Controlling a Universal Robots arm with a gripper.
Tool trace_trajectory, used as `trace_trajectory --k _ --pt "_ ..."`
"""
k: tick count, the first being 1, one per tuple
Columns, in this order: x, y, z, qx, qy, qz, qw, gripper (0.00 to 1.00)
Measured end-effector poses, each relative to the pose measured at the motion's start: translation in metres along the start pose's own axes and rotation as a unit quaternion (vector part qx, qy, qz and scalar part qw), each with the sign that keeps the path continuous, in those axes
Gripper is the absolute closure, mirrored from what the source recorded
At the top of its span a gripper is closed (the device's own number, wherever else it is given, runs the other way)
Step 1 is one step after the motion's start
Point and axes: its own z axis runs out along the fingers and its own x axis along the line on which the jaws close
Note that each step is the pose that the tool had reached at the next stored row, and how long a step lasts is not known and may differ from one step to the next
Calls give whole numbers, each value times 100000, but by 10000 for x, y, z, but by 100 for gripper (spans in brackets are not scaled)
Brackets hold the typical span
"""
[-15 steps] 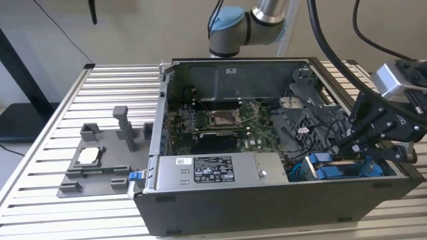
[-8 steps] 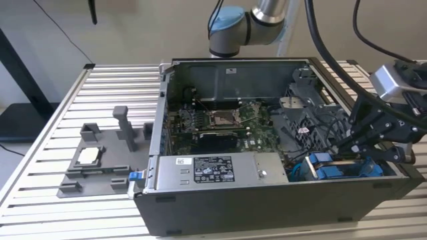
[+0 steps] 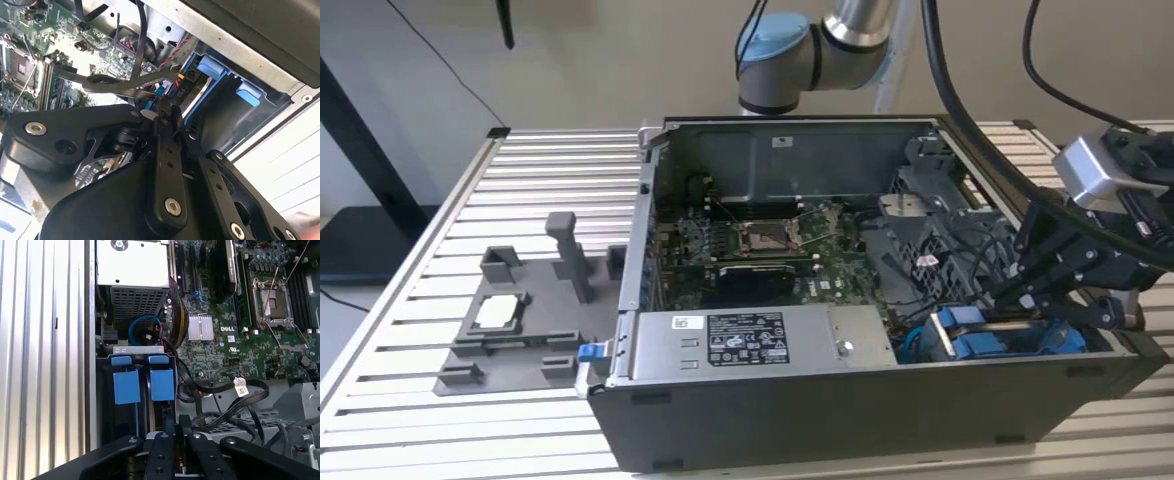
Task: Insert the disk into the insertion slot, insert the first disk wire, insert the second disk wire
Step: 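Insert the second disk wire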
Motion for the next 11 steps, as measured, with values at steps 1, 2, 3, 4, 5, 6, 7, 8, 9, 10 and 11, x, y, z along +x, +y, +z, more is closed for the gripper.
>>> trace_trajectory --k 1,2,3,4,5,6,7,8,9,10,11 --pt "1 0 2 -4 -16 -1 100000 84" --pt "1 -1 4 -9 -38 -1 100000 84" --pt "1 -1 4 -12 -37 -3 100000 84" --pt "0 -2 4 -18 -25 -4 100000 84" --pt "-2 -1 3 -16 -14 3 100000 84" --pt "-2 -1 1 -16 -15 3 100000 84" --pt "-5 2 -9 -40 -58 2 100000 84" --pt "-8 4 -23 -69 -118 -8 100000 84" --pt "-13 10 -47 -81 -108 -6 100000 84" --pt "-20 17 -77 -75 -16 13 100000 84" --pt "-24 21 -93 -77 -44 8 100000 84"
